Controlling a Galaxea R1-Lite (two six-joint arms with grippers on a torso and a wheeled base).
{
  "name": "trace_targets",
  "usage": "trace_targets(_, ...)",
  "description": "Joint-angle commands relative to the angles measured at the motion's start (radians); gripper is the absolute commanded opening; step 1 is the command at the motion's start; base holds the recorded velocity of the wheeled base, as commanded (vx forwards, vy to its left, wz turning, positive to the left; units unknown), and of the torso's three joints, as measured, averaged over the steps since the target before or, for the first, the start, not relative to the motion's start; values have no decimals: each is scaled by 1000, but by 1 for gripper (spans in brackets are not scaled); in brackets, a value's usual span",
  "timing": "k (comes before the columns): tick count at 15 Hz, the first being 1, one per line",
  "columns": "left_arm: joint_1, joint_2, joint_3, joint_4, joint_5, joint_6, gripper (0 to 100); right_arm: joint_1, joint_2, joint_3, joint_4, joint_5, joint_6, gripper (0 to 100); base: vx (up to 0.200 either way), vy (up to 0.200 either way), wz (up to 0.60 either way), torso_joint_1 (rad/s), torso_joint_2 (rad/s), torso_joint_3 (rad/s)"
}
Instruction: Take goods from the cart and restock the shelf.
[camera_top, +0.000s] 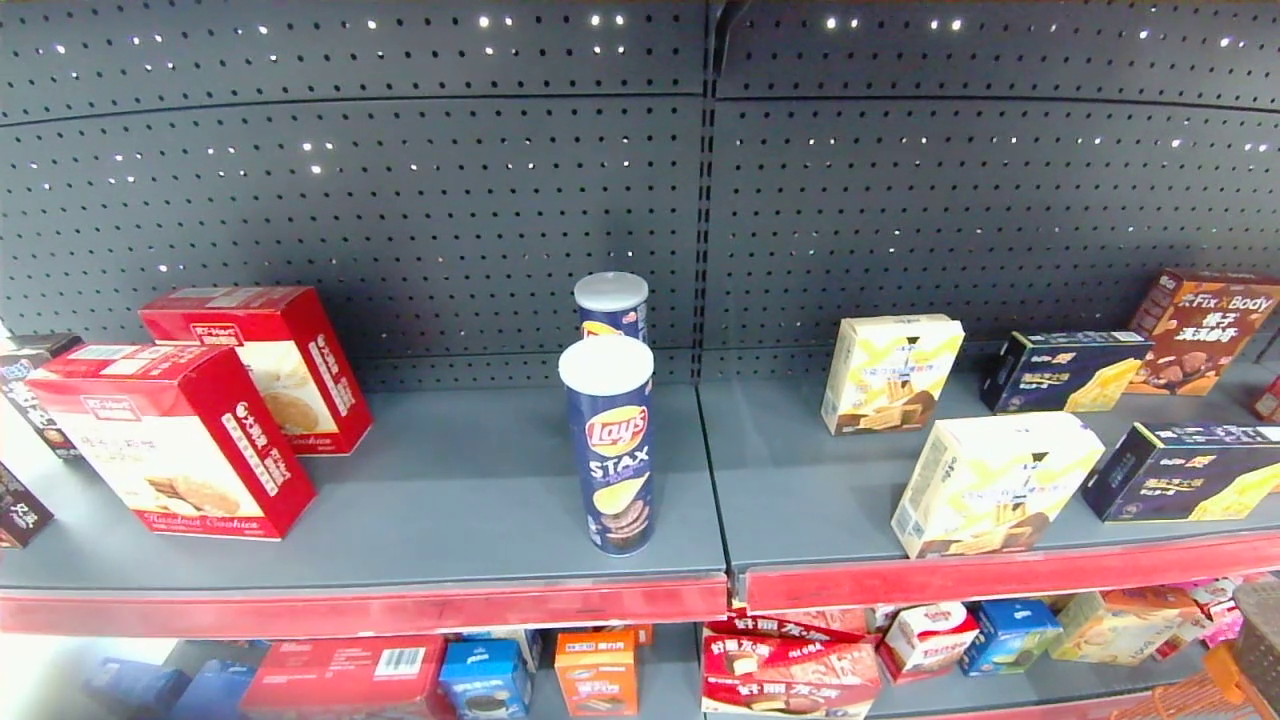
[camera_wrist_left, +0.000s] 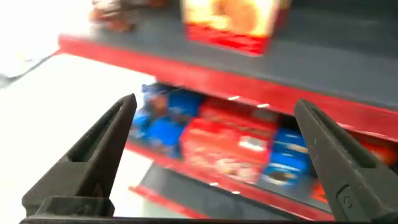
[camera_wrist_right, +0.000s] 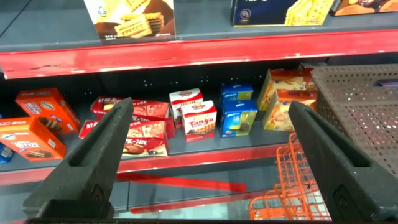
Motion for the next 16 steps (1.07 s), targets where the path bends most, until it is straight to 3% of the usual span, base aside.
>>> trace_targets(1, 4, -50, 7, 2, 18, 18, 100, 0, 0, 0, 0, 0, 1, 100, 0, 0, 0, 0, 0, 0)
trace_targets(2, 2, -51, 7, -18, -60, 32, 100, 0, 0, 0, 0, 0, 1, 100, 0, 0, 0, 0, 0, 0)
trace_targets(3, 2, -51, 7, -48, -237, 29, 100, 0, 0, 0, 0, 0, 1, 100, 0, 0, 0, 0, 0, 0)
trace_targets(6, 4, -50, 7, -8, -395, -41, 100, 0, 0, 0, 0, 0, 2, 100, 0, 0, 0, 0, 0, 0)
trace_targets(10, 15, -50, 7, -9, -338, -44, 100, 0, 1, 0, 0, -1, 5, 100, 0, 0, 0, 0, 0, 0)
trace_targets(13, 15, -45, 7, -5, -375, 6, 100, 0, 0, 0, 0, -1, 5, 100, 0, 0, 0, 0, 0, 0)
trace_targets(16, 16, -27, 7, -5, -392, 10, 100, 0, 0, 0, 0, -1, 7, 100, 0, 0, 400, -2, 5, 2)
